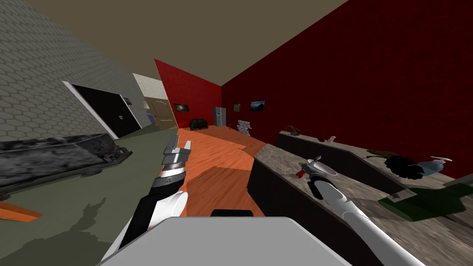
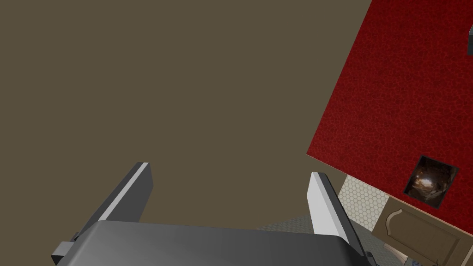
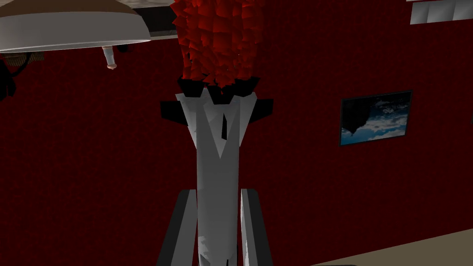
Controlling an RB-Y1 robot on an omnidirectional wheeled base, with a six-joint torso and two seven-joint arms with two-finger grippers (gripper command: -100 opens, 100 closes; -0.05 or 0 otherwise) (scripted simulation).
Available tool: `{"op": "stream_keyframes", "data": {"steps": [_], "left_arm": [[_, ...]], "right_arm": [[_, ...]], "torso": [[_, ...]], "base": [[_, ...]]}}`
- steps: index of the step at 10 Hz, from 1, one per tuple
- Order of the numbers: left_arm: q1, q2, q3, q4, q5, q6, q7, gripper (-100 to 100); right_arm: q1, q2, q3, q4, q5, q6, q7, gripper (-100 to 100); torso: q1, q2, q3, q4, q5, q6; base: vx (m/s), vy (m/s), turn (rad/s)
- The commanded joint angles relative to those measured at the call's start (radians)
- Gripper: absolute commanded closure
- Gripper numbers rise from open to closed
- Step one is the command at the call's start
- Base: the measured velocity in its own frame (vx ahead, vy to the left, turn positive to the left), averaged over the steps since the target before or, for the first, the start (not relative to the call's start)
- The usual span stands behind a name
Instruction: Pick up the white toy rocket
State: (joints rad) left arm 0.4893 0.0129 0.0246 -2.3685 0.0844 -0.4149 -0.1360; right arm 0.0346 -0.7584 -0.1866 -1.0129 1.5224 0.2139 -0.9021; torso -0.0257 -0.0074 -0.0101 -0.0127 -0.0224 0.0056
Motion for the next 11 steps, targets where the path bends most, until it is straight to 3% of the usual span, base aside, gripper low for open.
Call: {"op": "stream_keyframes", "data": {"steps": [1, 2, 4, 6, 7, 9, 11], "left_arm": [[0.000, 0.000, 0.000, 0.000, 0.000, 0.000, 0.000, 0], [0.000, 0.000, 0.000, 0.000, 0.000, 0.000, 0.000, 0], [0.000, 0.000, 0.000, 0.000, 0.000, 0.000, 0.000, 0], [0.000, 0.000, 0.000, 0.000, 0.000, 0.000, 0.000, 0], [0.000, 0.000, 0.000, 0.000, 0.000, 0.000, 0.000, 0], [0.000, 0.000, 0.000, 0.000, 0.000, 0.000, 0.000, 0], [0.000, 0.000, 0.000, 0.000, 0.000, 0.000, 0.000, 0]], "right_arm": [[0.001, 0.001, 0.002, 0.001, -0.005, -0.001, 0.050, 100], [0.049, 0.032, -0.024, -0.052, -0.059, -0.051, 0.084, 100], [0.049, 0.032, -0.024, -0.071, -0.133, -0.056, 0.159, 100], [0.049, 0.032, -0.024, -0.071, -0.146, -0.056, 0.227, 100], [0.097, 0.063, -0.050, -0.123, -0.190, -0.104, 0.252, 100], [0.097, 0.063, -0.050, -0.142, -0.267, -0.111, 0.319, 100], [0.097, 0.063, -0.050, -0.142, -0.286, -0.111, 0.373, 100]], "torso": [[0.000, 0.000, 0.000, 0.000, 0.000, 0.000], [0.000, 0.000, 0.000, 0.000, 0.000, 0.000], [-0.004, -0.007, -0.005, -0.005, -0.004, 0.004], [-0.006, -0.005, -0.005, -0.006, -0.007, 0.000], [-0.007, -0.005, -0.005, -0.006, -0.008, 0.000], [-0.010, -0.011, -0.010, -0.009, -0.011, 0.003], [-0.011, -0.009, -0.009, -0.009, -0.014, 0.000]], "base": [[-0.007, 0.000, 0.001], [0.113, -0.023, -0.275], [0.106, -0.001, -0.116], [0.000, 0.003, 0.026], [0.106, -0.019, -0.275], [0.097, -0.001, -0.111], [0.006, 0.005, 0.022]]}}
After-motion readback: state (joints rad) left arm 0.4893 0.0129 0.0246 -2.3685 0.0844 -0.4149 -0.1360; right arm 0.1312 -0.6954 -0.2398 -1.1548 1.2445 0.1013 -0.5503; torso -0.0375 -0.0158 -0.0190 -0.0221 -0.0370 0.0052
